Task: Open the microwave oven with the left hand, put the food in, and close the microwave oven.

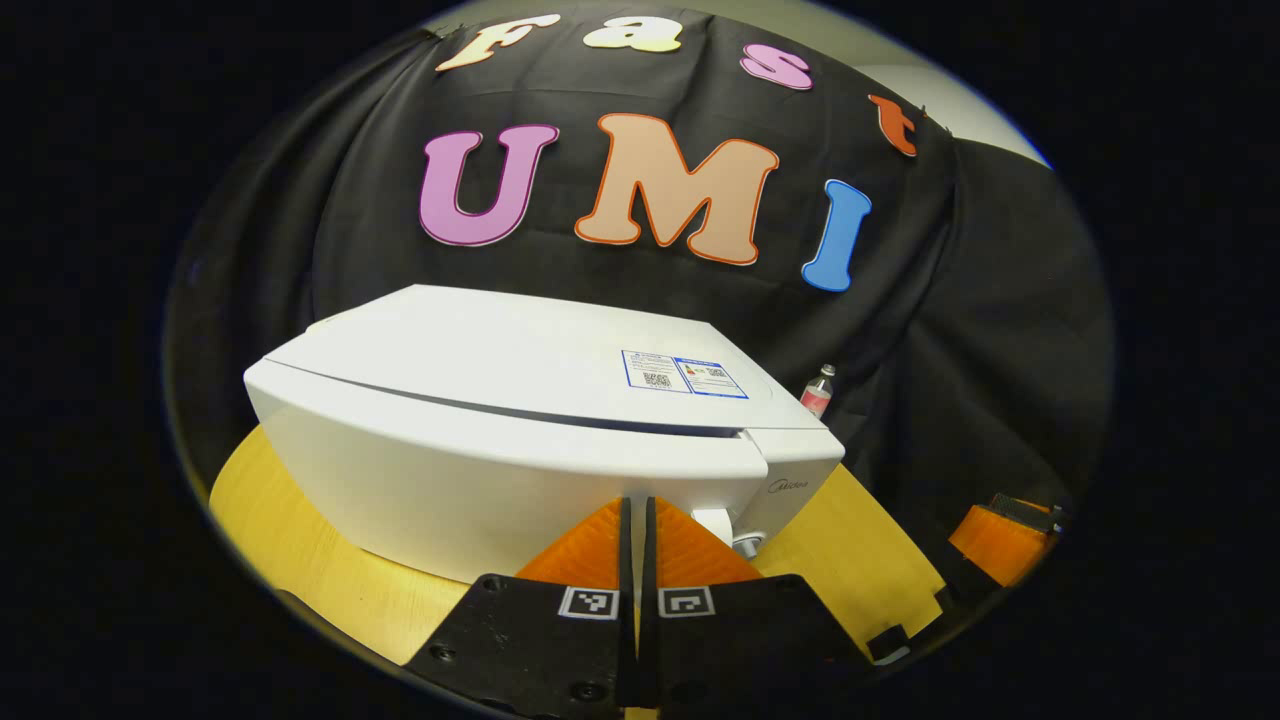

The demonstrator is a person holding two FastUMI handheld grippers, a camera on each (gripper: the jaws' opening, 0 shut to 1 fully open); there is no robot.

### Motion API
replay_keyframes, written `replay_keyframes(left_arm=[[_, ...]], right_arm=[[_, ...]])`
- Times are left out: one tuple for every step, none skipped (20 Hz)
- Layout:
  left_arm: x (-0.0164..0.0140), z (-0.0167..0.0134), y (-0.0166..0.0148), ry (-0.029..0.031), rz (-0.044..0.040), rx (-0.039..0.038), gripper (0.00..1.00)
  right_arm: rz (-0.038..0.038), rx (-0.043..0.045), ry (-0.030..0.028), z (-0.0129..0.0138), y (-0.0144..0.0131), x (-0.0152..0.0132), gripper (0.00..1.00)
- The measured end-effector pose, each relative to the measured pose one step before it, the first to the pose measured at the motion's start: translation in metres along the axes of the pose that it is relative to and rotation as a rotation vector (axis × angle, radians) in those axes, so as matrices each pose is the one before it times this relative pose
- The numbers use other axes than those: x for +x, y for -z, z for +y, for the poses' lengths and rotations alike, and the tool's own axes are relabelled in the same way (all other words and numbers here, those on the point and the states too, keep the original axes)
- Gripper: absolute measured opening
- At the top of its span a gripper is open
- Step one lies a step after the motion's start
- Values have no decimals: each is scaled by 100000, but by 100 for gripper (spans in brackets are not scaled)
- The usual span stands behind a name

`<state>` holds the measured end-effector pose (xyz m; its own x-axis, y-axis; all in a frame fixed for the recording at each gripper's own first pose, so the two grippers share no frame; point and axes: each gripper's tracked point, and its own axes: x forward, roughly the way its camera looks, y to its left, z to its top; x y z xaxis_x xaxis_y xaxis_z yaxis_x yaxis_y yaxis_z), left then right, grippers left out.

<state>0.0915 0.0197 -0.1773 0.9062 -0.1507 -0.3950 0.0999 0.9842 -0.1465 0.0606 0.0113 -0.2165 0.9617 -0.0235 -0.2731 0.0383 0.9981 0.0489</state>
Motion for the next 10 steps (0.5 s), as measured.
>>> replay_keyframes(left_arm=[[57,-54,-235,34,-798,-334,0],[39,10,-24,-230,119,-48,0],[-169,-14,89,-524,-303,238,0],[42,-15,-142,-814,-56,396,0],[110,84,-45,-776,-130,155,0],[121,14,-68,-619,-314,46,0],[33,-34,10,-293,-233,-310,0],[-11,-38,-27,-15,-257,-363,0],[-1,48,-30,-71,-209,-396,0],[-98,-10,-76,-114,-244,-418,0]], right_arm=[[166,-133,-7,-50,-24,155,100],[228,-239,-102,-15,143,182,92],[122,-351,-225,-2,23,109,92],[-82,-366,-261,25,-165,61,100],[-64,-475,-252,110,-49,20,100],[-26,-607,-415,127,32,78,100],[215,-794,-393,127,45,-18,100],[316,-807,-348,39,51,59,92],[154,-490,-344,62,-15,-56,92],[62,-362,-321,21,-11,-14,92]])
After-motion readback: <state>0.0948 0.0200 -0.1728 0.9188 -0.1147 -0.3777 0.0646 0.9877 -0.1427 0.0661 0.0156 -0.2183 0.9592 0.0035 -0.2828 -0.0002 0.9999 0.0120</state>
